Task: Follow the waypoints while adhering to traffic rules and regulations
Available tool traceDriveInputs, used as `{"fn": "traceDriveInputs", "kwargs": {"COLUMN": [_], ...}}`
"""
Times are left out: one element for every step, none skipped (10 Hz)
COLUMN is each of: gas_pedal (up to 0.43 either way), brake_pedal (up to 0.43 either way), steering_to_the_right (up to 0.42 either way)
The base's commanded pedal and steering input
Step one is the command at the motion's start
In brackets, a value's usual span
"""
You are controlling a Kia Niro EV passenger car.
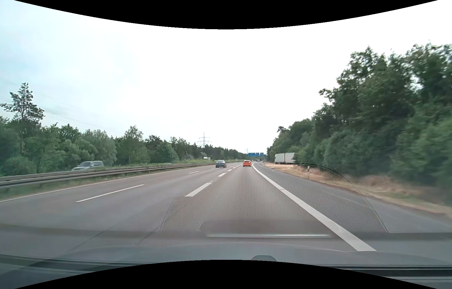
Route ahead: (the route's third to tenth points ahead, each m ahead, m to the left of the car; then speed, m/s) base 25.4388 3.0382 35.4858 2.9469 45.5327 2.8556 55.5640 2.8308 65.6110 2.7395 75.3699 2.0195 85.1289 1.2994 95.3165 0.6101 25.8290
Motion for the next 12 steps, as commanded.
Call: {"fn": "traceDriveInputs", "kwargs": {"gas_pedal": [0.098,0.098,0.098,0.098,0.098,0.098,0.098,0.098,0.098,0.098,0.098,0.098], "brake_pedal": [0.000,0.000,0.000,0.000,0.000,0.000,0.000,0.000,0.000,0.000,0.000,0.000], "steering_to_the_right": [0.000,0.000,0.000,0.000,0.000,0.000,0.000,0.000,0.000,0.000,0.000,0.000]}}
